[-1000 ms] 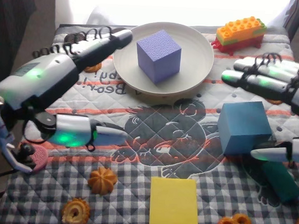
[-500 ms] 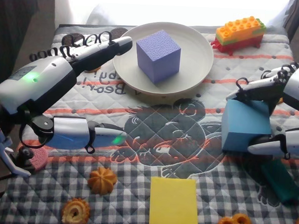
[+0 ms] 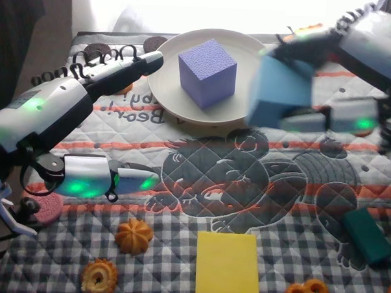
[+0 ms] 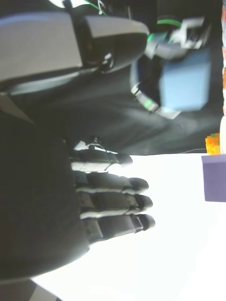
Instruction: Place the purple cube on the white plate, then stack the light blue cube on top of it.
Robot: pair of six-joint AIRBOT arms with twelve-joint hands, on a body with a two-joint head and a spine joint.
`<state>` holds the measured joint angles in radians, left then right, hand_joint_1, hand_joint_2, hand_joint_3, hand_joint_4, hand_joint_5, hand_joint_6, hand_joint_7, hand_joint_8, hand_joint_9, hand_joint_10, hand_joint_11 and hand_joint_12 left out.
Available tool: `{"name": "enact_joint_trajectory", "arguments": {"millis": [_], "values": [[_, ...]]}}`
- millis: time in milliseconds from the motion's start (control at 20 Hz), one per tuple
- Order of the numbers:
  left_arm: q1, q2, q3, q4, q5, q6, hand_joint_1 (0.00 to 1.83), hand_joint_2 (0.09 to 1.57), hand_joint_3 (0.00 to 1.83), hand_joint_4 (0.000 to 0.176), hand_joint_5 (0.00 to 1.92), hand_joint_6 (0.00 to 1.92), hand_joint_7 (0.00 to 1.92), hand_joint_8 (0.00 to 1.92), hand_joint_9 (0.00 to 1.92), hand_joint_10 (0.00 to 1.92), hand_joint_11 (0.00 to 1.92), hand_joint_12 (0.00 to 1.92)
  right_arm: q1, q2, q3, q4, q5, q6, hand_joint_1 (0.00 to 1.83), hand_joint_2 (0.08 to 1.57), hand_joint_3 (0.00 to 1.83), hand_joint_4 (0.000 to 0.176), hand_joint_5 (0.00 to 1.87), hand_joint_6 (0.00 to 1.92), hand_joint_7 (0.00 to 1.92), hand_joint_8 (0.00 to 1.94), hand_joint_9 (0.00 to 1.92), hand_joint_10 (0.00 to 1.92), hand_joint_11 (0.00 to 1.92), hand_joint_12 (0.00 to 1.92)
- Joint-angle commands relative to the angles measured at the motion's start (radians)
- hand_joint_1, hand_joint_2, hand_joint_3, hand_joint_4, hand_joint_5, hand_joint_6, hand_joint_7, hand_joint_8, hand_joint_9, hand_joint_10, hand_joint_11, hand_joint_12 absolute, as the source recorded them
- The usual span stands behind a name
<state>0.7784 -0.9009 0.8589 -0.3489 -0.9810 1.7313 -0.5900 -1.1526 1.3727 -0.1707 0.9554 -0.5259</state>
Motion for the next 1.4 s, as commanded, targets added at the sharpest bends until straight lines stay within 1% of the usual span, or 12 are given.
{"name": "enact_joint_trajectory", "arguments": {"millis": [0, 50, 100, 200, 400, 450, 550, 1100, 1200, 1250, 1300, 1350], "values": [[0.0, 0.008, -0.004, 0.022, -0.126, -0.013, 0.89, 0.82, 0.01, 0.176, 0.15, 0.0, 0.16, 0.0, 0.07, 0.0, 0.0, 0.0, 0.021, -0.003, 0.009, 0.026, 0.084, 0.006, 1.23, 1.09, 0.0, 0.0, 1.09, 0.73, 1.0, 1.02, 0.87, 0.61, 0.3, 1.27], [0.003, 0.009, -0.004, 0.022, -0.126, -0.017, 0.89, 0.82, 0.01, 0.176, 0.15, 0.0, 0.16, 0.0, 0.07, 0.0, 0.0, 0.0, 0.048, -0.021, 0.031, 0.025, 0.058, 0.006, 1.23, 1.09, 0.0, 0.0, 1.09, 0.73, 1.0, 1.02, 0.87, 0.61, 0.3, 1.27], [0.005, 0.011, -0.004, 0.022, -0.126, -0.018, 0.87, 0.82, 0.01, 0.176, 0.15, 0.0, 0.17, 0.0, 0.07, 0.0, 0.0, 0.0, 0.076, -0.042, 0.053, 0.025, 0.031, 0.005, 1.25, 1.08, 0.0, 0.0, 0.99, 0.84, 1.14, 0.84, 1.17, 0.59, 0.89, 1.26], [0.009, 0.013, -0.004, 0.023, -0.125, -0.02, 0.87, 0.83, 0.01, 0.158, 0.17, 0.01, 0.2, 0.01, 0.11, 0.01, 0.0, 0.0, 0.143, -0.091, 0.113, 0.024, -0.035, 0.005, 1.25, 1.09, 0.0, 0.0, 0.91, 1.02, 1.18, 0.73, 1.28, 0.39, 1.08, 0.96], [0.009, 0.013, -0.004, 0.025, -0.115, -0.02, 0.88, 0.83, 0.0, 0.164, 0.18, 0.01, 0.18, 0.0, 0.11, 0.01, 0.1, 0.05, 0.211, -0.122, 0.147, 0.01, -0.066, -0.006, 1.26, 1.08, 0.0, 0.0, 0.92, 0.99, 1.21, 0.7, 1.36, 0.31, 1.09, 1.1], [0.009, 0.013, -0.004, 0.025, -0.112, -0.02, 0.86, 0.84, 0.0, 0.153, 0.19, 0.01, 0.18, 0.0, 0.12, 0.01, 0.02, 0.37, 0.222, -0.127, 0.149, 0.008, -0.072, -0.015, 1.26, 1.08, 0.0, 0.0, 0.91, 0.99, 1.21, 0.72, 1.36, 0.33, 1.06, 1.17], [0.01, 0.011, -0.002, 0.025, -0.101, -0.02, 0.83, 0.85, 0.0, 0.155, 0.19, 0.0, 0.18, 0.0, 0.14, 0.0, 0.0, 0.54, 0.248, -0.152, 0.162, 0.003, -0.096, -0.037, 1.26, 1.08, 0.0, 0.0, 0.94, 0.94, 1.18, 0.78, 1.35, 0.34, 1.06, 1.16], [0.009, -0.001, 0.025, 0.042, -0.079, -0.087, 0.83, 0.85, 0.0, 0.149, 0.19, 0.0, 0.18, 0.0, 0.14, 0.0, 0.0, 0.46, 0.263, -0.257, 0.261, -0.002, -0.195, -0.039, 1.27, 1.07, 0.0, 0.0, 0.94, 0.94, 1.23, 0.69, 1.35, 0.38, 1.0, 1.27], [0.007, -0.003, 0.027, 0.042, -0.079, -0.087, 0.84, 0.85, 0.0, 0.142, 0.21, 0.0, 0.2, 0.0, 0.14, 0.0, 0.0, 0.45, 0.264, -0.263, 0.265, -0.002, -0.21, -0.051, 1.28, 1.07, 0.0, 0.0, 0.96, 0.88, 1.23, 0.72, 1.31, 0.53, 1.0, 1.33], [0.006, -0.004, 0.028, 0.041, -0.079, -0.087, 0.85, 0.84, 0.0, 0.145, 0.2, 0.0, 0.19, 0.0, 0.12, 0.01, 0.0, 0.36, 0.264, -0.263, 0.264, -0.002, -0.213, -0.052, 1.19, 1.1, 0.0, 0.0, 0.99, 0.91, 1.14, 1.04, 1.17, 1.26, 1.04, 1.71], [0.006, -0.005, 0.028, 0.041, -0.079, -0.087, 0.84, 0.85, 0.0, 0.153, 0.2, 0.0, 0.2, 0.0, 0.12, 0.01, 0.0, 0.36, 0.264, -0.263, 0.264, -0.002, -0.213, -0.052, 1.23, 1.13, 0.0, 0.0, 0.9, 0.93, 1.04, 1.12, 0.95, 1.15, 0.83, 1.66], [0.007, -0.005, 0.028, 0.039, -0.079, -0.087, 0.84, 0.85, 0.0, 0.144, 0.21, 0.0, 0.2, 0.0, 0.12, 0.01, 0.0, 0.36, 0.264, -0.262, 0.261, -0.002, -0.213, -0.052, 1.09, 1.15, 0.0, 0.0, 0.89, 1.09, 0.9, 0.57, 0.81, 0.78, 0.6, 1.49]]}}
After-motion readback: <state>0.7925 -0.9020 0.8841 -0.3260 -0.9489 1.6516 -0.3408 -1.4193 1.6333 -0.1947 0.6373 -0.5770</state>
